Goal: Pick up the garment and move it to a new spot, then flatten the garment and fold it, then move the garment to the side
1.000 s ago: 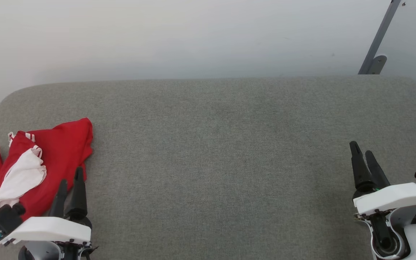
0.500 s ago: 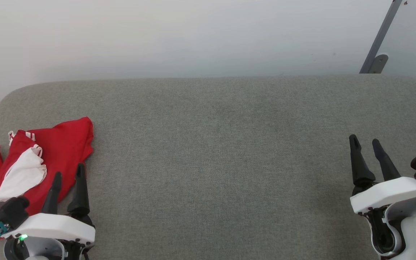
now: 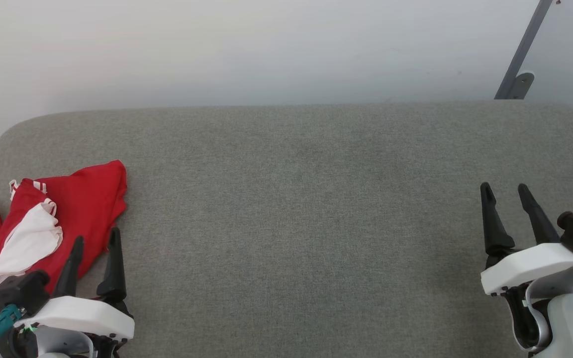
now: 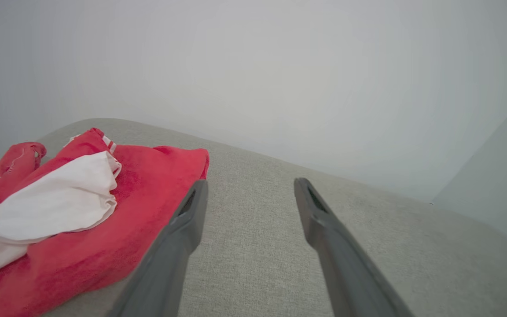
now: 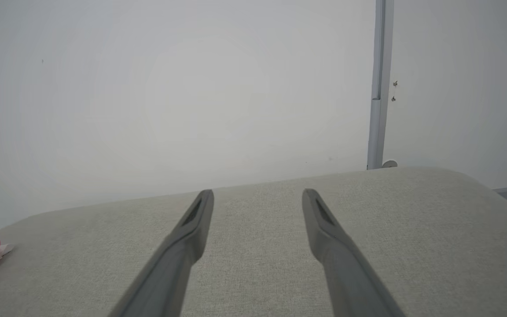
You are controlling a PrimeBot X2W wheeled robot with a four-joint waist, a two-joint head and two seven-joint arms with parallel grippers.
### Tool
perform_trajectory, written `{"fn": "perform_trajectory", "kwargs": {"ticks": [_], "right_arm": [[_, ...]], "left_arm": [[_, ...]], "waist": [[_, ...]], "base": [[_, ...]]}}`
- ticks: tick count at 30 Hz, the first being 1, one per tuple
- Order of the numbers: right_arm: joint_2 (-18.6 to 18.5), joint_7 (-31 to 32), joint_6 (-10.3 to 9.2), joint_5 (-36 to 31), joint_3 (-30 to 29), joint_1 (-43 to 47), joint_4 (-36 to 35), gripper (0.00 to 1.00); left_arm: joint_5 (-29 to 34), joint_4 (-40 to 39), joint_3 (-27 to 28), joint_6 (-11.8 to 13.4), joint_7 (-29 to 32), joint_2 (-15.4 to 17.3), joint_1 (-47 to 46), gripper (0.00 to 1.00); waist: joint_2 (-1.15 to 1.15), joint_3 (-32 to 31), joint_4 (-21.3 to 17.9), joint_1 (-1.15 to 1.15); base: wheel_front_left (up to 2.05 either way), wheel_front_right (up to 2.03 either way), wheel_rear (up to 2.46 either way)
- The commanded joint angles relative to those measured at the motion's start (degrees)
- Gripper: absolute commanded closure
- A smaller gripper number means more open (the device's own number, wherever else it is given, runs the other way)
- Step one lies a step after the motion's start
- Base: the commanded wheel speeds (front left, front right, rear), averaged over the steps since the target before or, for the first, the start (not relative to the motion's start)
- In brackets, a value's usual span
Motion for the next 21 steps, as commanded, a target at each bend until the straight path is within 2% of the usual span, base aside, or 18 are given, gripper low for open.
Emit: {"fn": "perform_trajectory", "kwargs": {"ticks": [1, 21], "right_arm": [[-0.3, -0.83, 0.09, -2.15, -0.12, -1.41, -0.49, 0.0], [-0.21, -3.34, 0.07, -9.55, -1.45, -0.94, -0.23, 0.0]], "left_arm": [[1.76, -0.33, 0.09, -0.34, -0.64, 0.64, -0.06, 0.0], [7.46, 2.27, -0.2, -0.91, -3.14, 0.97, 0.61, 0.0]], "waist": [[0.0, -0.02, -0.05, 0.0], [0.0, -0.21, -0.07, 0.0]], "base": [[0.0, 0.0, 0.0], [0.0, 0.0, 0.0]]}}
